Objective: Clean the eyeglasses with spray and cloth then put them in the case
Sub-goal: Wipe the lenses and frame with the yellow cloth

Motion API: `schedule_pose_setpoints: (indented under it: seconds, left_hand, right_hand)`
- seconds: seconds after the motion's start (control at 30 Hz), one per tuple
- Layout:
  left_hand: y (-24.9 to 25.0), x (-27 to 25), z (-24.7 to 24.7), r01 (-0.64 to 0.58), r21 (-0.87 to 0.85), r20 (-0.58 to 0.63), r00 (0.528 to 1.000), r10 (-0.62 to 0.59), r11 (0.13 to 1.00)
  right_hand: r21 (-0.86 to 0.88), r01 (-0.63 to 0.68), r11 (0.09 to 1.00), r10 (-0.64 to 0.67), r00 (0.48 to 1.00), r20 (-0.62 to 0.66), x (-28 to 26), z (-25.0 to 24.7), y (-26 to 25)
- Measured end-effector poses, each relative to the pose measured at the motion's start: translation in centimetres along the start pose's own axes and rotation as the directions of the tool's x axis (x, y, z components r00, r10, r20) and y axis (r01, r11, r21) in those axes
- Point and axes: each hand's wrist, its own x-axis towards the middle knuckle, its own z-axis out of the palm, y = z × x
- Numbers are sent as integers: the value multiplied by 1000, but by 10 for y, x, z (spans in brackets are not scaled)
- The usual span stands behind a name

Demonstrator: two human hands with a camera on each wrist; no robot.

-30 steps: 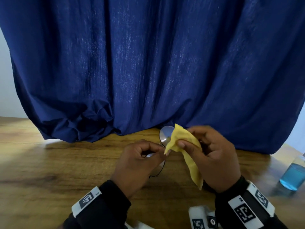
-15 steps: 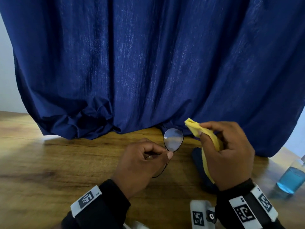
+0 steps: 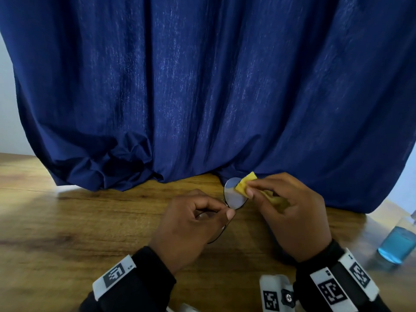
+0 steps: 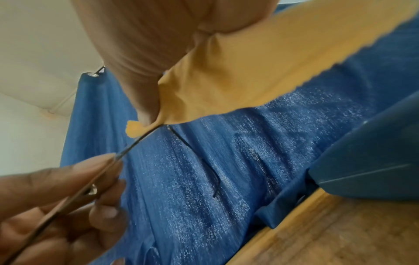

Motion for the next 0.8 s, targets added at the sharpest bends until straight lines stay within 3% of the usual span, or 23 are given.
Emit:
schedule_pose_setpoints:
  seconds: [0.1, 0.23, 0.37, 0.47, 0.6, 0.7, 0.8]
  left_hand:
    - [0, 0, 1, -4, -17, -12, 1000, 3, 1000]
    - [-2, 1, 0, 2, -6, -3, 1000, -2, 1000]
    - [-3, 1, -1, 8, -39, 0, 1000, -8, 999]
    - [-5, 1, -2, 1, -26, -9, 1000, -1, 1000]
    - [-5, 2, -3, -17, -24, 11, 1000, 17, 1000]
    - [-7, 4, -3, -25, -6, 13, 1000, 25, 1000]
    - [-6, 3, -3, -45, -5, 17, 999, 45, 999]
  right_hand:
    - [86, 52, 995, -62, 992, 113, -3, 2, -2]
    - [13, 10, 1000, -11, 1000, 24, 0, -1, -2]
    - [84, 31, 996, -44, 988, 151, -2, 0, -5]
    - [48, -20, 999, 18, 999, 43, -1, -1, -3]
    - [91, 26, 995, -39, 989, 142, -3, 1, -6]
    - [66, -17, 998, 14, 999, 51, -1, -2, -5]
    - [66, 32, 997, -40, 992, 117, -2, -1, -9]
